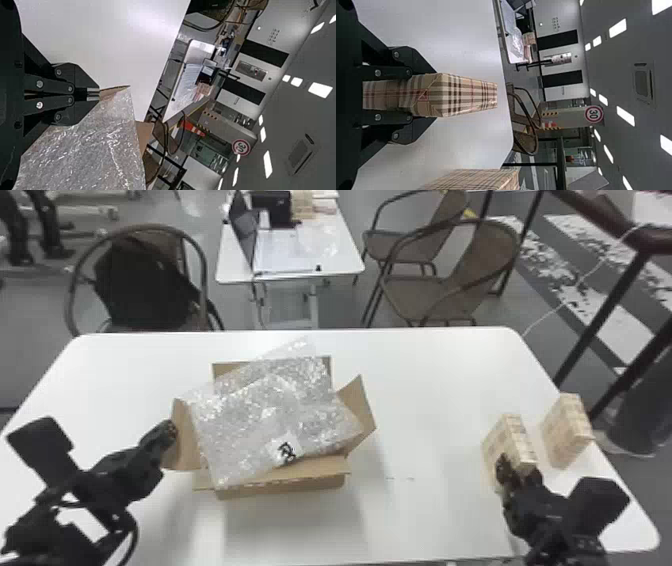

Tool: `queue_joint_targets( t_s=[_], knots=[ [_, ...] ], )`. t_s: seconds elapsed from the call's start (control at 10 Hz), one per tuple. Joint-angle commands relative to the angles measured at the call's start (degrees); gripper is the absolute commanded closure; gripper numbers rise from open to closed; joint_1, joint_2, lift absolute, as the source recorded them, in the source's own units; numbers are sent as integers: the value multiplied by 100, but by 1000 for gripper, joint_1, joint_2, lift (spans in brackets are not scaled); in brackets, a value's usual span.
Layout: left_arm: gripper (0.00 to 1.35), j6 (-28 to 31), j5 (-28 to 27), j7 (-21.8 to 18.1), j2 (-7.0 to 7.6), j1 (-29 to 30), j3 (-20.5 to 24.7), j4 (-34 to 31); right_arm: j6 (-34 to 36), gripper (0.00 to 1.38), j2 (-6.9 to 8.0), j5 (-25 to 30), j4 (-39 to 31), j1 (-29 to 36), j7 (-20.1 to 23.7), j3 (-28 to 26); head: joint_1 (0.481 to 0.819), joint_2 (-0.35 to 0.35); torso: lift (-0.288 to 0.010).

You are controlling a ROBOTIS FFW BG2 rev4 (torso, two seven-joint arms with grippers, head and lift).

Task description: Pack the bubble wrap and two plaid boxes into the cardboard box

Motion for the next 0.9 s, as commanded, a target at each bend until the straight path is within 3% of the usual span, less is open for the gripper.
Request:
queue_joint_targets(
  t_s=[0.0, 0.2, 0.4, 0.7, 0.8],
  knots=[
    [1219, 0, -9, 0, -15, -8, -10, 0, -71, 1046, 21, -62, -173, 106, 0, 18, 695, -15, -104],
    [1219, 0, -9, 0, -15, 0, -10, 0, -71, 1046, 47, -229, -788, 203, 44, 158, 695, -12, -104],
    [1219, 0, -26, 0, -15, -8, -19, 9, 474, 1046, -15, -405, -1535, -113, 431, 431, 695, 19, -104],
    [1219, 0, -35, 0, -15, -61, -81, 44, 2161, 1046, -445, -941, -1878, -1256, 1398, 1090, 695, 103, -104],
    [1219, 0, -44, 0, -15, -79, -89, 53, 2486, 1046, -463, -1029, -1834, -1563, 1653, 1318, 695, 142, -104]
  ],
)
